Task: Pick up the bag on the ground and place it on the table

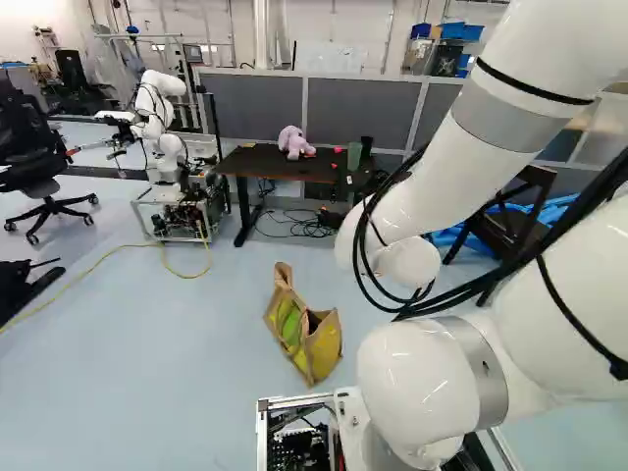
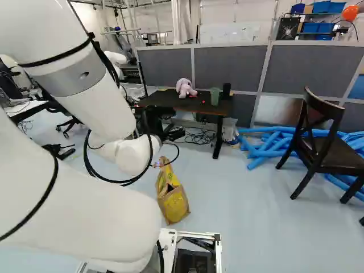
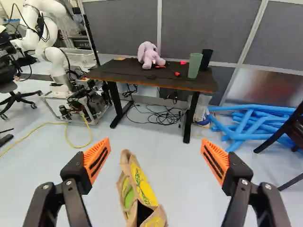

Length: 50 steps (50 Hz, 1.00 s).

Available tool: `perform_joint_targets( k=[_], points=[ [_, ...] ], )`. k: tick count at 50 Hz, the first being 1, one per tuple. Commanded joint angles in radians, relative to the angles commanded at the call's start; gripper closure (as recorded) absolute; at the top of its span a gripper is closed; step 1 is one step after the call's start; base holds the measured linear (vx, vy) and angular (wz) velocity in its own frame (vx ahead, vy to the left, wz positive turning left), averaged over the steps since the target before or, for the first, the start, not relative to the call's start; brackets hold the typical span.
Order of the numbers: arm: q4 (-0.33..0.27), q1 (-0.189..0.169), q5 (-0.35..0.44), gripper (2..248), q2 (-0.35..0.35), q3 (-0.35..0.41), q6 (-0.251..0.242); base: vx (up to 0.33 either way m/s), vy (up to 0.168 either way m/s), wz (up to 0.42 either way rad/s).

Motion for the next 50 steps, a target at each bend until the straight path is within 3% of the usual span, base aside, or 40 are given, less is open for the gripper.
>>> perform_joint_targets(
  k=[26, 50],
  points=[
    [0.000, 0.000, 0.000, 3, -0.033, -0.028, 0.000, 0.064, 0.001, -0.005],
    [-0.043, 0.001, -0.004, 3, -0.142, -0.125, 0.000, 0.000, 0.000, 0.000]
  ],
)
